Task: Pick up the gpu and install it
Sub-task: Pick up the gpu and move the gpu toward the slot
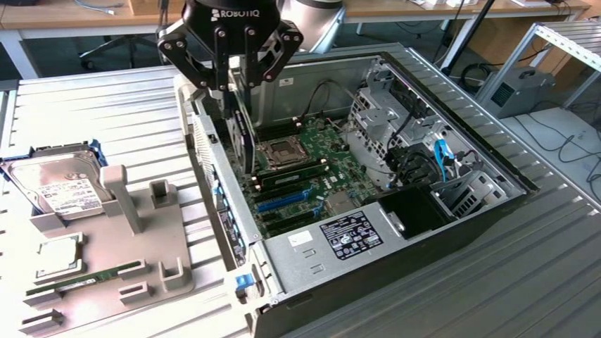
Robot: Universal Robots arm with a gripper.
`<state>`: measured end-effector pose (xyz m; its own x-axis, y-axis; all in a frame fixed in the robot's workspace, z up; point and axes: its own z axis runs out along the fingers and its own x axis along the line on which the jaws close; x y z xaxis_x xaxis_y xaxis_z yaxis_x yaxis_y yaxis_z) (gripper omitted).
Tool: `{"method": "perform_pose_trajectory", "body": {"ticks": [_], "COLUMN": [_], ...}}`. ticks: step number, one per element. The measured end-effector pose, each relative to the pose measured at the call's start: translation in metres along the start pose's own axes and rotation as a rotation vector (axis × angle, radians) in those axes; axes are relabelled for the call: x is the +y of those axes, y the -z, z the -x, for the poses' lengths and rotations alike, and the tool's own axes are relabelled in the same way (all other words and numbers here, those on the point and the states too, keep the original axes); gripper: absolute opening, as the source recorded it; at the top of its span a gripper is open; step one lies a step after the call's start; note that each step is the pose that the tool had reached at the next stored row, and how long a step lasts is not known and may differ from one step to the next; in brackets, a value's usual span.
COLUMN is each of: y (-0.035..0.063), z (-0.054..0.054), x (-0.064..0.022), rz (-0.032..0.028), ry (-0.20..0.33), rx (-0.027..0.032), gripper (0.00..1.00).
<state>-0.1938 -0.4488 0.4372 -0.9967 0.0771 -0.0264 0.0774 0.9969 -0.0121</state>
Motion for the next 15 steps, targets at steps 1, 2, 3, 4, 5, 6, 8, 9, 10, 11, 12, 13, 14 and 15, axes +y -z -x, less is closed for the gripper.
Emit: {"method": "perform_pose_trajectory", "body": {"ticks": [1, 2, 3, 4, 5, 6, 8, 9, 10, 11, 12, 13, 14, 15], "y": [-0.0001, -0.0002, -0.0003, -0.0004, -0.0005, -0.0006, -0.0008, -0.0009, -0.0010, -0.0015, -0.0031, -0.0035, -0.0045, -0.0049], "z": [0.001, 0.001, 0.002, 0.003, 0.004, 0.005, 0.006, 0.007, 0.008, 0.011, 0.020, 0.021, 0.026, 0.029], "x": [0.0000, 0.0001, 0.0002, 0.0003, 0.0003, 0.0004, 0.0005, 0.0005, 0.0006, 0.0009, 0.0015, 0.0017, 0.0021, 0.0023], "rz": [0.0001, 0.0000, 0.0000, 0.0000, 0.0000, 0.0000, 0.0000, 0.0000, 0.0001, 0.0000, 0.0000, -0.0001, -0.0001, -0.0001], "ry": [0.000, 0.000, 0.000, 0.000, 0.000, 0.000, 0.000, 0.000, 0.000, 0.000, 0.000, 0.000, 0.000, 0.000], "rx": [-0.0001, -0.0001, 0.0000, 0.0000, 0.0000, 0.0000, 0.0000, 0.0000, -0.0001, 0.0000, 0.0000, 0.0000, -0.0001, -0.0001], "gripper": [0.26, 0.26, 0.26, 0.26, 0.26, 0.26, 0.26, 0.26, 0.26, 0.26, 0.26, 0.26, 0.26, 0.26]}}
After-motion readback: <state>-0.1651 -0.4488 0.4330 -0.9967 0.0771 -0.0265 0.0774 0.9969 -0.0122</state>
